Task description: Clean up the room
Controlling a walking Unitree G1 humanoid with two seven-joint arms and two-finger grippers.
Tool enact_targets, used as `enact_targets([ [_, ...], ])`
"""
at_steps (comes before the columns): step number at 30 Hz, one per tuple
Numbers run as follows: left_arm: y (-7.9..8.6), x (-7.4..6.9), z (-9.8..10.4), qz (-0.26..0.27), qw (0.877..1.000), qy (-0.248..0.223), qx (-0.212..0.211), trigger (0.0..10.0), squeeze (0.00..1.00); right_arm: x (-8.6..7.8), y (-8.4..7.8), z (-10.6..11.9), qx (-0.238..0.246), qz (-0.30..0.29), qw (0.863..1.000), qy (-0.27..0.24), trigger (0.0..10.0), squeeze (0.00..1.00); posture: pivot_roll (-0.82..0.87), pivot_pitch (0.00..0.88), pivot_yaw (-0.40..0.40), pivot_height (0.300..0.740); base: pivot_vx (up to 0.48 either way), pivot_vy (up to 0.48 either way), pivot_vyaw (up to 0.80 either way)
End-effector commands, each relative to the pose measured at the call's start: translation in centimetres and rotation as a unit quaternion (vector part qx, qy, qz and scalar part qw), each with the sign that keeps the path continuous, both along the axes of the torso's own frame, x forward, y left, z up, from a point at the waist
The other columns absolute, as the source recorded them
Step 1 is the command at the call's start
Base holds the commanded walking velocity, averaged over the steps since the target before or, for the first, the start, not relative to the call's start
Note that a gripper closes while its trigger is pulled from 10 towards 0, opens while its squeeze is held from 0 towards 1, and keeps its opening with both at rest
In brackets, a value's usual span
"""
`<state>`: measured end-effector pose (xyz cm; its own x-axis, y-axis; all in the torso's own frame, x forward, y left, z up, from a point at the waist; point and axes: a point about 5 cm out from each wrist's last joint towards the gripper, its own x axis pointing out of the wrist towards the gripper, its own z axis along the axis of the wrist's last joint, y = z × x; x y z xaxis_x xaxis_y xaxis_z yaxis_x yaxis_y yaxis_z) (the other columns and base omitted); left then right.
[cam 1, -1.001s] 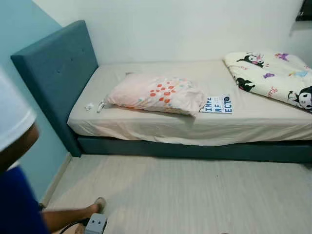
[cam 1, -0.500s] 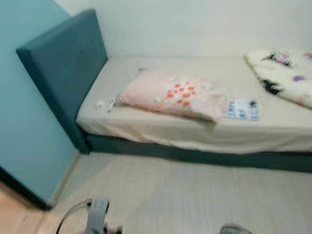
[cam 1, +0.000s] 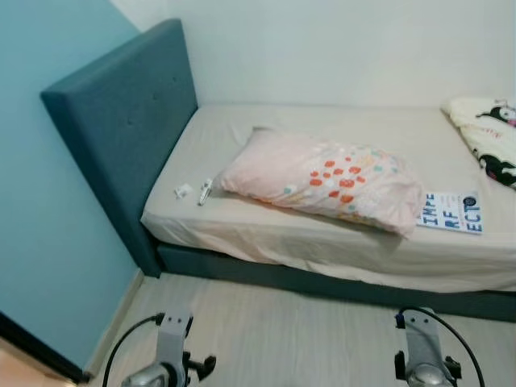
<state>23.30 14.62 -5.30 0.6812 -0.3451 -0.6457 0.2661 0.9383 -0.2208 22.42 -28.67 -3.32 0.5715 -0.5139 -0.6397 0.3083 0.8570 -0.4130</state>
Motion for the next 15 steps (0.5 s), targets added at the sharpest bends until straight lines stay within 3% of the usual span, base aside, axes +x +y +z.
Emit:
enact_targets([
  [1, -0.2, 0.0, 0.0, -0.002, 1.0, 0.002, -0.006, 10.0, 0.0, 0.9, 0.9, 0.3, 0.016, 0.013, 1.0, -0.019, 10.0, 0.0, -0.06, 0.071, 0.057, 0.74, 0.405, 0.0, -0.64],
  [4, -0.4, 0.4, 0.3, -0.004, 1.0, -0.006, -0.006, 10.0, 0.0, 2.1, 2.3, 0.5, 0.045, 0.046, 0.997, -0.04, 10.0, 0.0, -0.06, 0.074, 0.059, 0.74, 0.405, 0.0, 0.0],
  [5, -0.5, 0.7, 0.5, 0.001, 1.0, -0.013, -0.01, 10.0, 0.0, 3.3, 3.7, 1.0, 0.077, 0.076, 0.991, -0.072, 10.0, 0.0, -0.07, 0.076, 0.06, 0.74, 0.409, 0.0, 0.0],
  [6, -0.5, 0.7, 0.5, 0.001, 1.0, -0.013, -0.01, 10.0, 0.0, 3.3, 3.7, 1.0, 0.077, 0.076, 0.991, -0.072, 10.0, 0.0, -0.07, 0.076, 0.06, 0.74, 0.409, 0.0, 0.0],
  [8, -0.7, 1.6, 1.2, 0.018, 0.999, -0.03, -0.026, 10.0, 0.0, 5.2, 6.6, 1.9, 0.097, 0.177, 0.975, -0.091, 10.0, 0.0, -0.07, 0.08, 0.058, 0.74, 0.405, 0.0, 0.39],
  [10, -0.7, 1.6, 1.2, 0.018, 0.999, -0.03, -0.026, 10.0, 0.0, 5.2, 6.6, 1.9, 0.097, 0.177, 0.975, -0.091, 10.0, 0.0, -0.07, 0.08, 0.058, 0.74, 0.405, 0.0, 0.79],
  [15, -1.7, 2.9, 2.3, 0.009, 0.997, -0.059, -0.047, 10.0, 0.0, 6.4, 8.4, 2.6, 0.108, 0.223, 0.963, -0.106, 10.0, 0.0, -0.06, 0.084, 0.056, 0.74, 0.405, 0.0, 0.69],
])
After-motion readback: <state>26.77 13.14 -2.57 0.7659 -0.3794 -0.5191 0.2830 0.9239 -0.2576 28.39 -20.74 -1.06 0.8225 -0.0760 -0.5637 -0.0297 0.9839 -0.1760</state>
